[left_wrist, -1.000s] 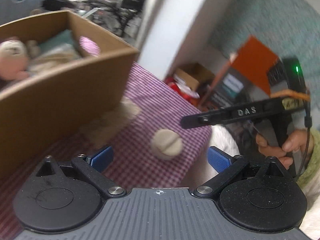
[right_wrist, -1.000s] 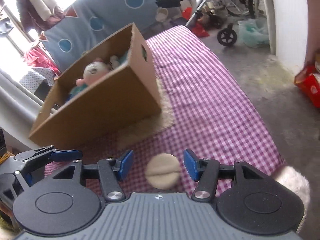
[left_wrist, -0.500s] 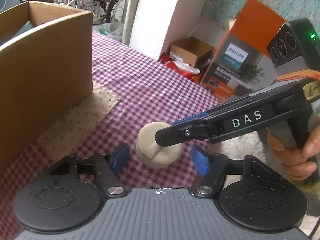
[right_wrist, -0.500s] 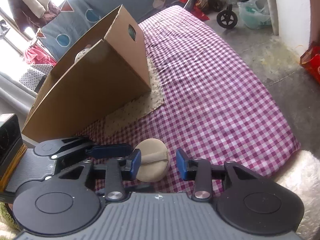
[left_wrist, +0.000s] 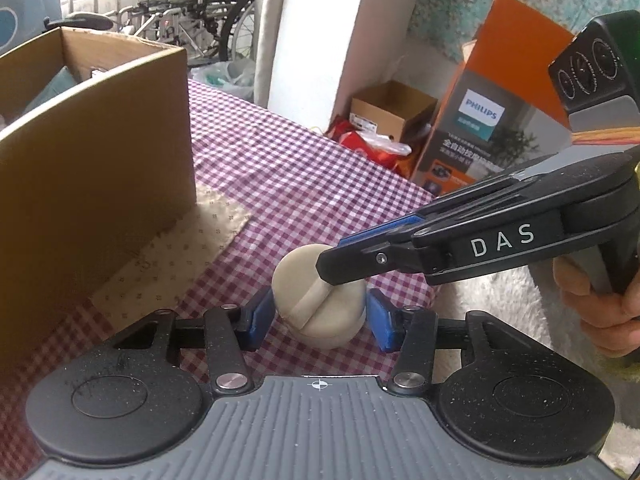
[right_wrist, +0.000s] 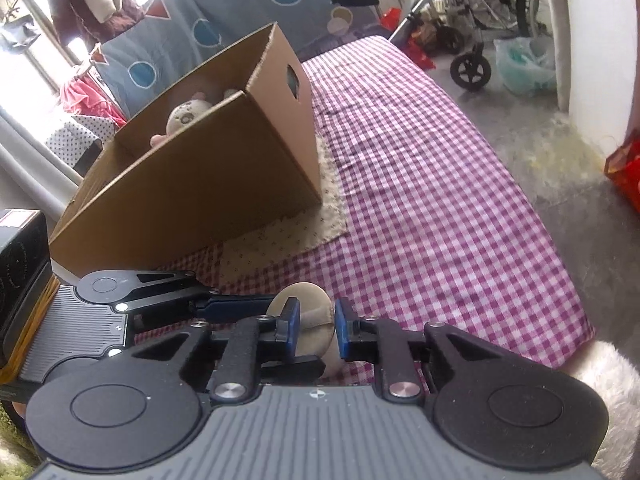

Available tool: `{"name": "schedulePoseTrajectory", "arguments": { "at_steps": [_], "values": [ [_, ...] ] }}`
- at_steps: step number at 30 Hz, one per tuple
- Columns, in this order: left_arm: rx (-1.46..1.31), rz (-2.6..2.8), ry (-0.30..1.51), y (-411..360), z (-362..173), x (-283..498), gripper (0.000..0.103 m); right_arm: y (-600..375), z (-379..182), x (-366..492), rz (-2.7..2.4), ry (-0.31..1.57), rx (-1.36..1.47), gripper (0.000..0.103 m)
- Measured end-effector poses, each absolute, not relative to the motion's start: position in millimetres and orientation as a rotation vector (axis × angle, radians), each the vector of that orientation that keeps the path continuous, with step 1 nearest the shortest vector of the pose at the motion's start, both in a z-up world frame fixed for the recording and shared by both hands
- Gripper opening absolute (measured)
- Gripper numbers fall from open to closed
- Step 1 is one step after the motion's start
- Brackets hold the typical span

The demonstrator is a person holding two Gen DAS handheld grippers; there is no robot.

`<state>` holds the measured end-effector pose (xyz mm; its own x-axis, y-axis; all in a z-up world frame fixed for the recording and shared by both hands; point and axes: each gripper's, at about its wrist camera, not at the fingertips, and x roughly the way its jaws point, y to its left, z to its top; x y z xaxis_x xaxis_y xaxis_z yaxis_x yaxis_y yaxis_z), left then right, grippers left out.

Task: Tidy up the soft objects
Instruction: 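Lift the powder puff and carry it over the box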

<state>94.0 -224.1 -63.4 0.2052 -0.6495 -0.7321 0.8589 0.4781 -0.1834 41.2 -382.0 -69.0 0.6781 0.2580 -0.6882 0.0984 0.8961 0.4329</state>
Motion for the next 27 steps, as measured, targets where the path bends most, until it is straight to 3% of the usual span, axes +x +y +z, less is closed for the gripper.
{"name": "schedulePoseTrajectory", "arguments": {
  "at_steps": [14,27],
  "values": [
    [0.192,-0.943,0.723,-174,-4,96,0.049,-347,-12,54,0.214,0.734,0.433,0.021],
    [0.124,-0.798,0.627,-107,67,158,0.048,-295,67,151,0.467,0.685,0.367,0.021]
  ]
}}
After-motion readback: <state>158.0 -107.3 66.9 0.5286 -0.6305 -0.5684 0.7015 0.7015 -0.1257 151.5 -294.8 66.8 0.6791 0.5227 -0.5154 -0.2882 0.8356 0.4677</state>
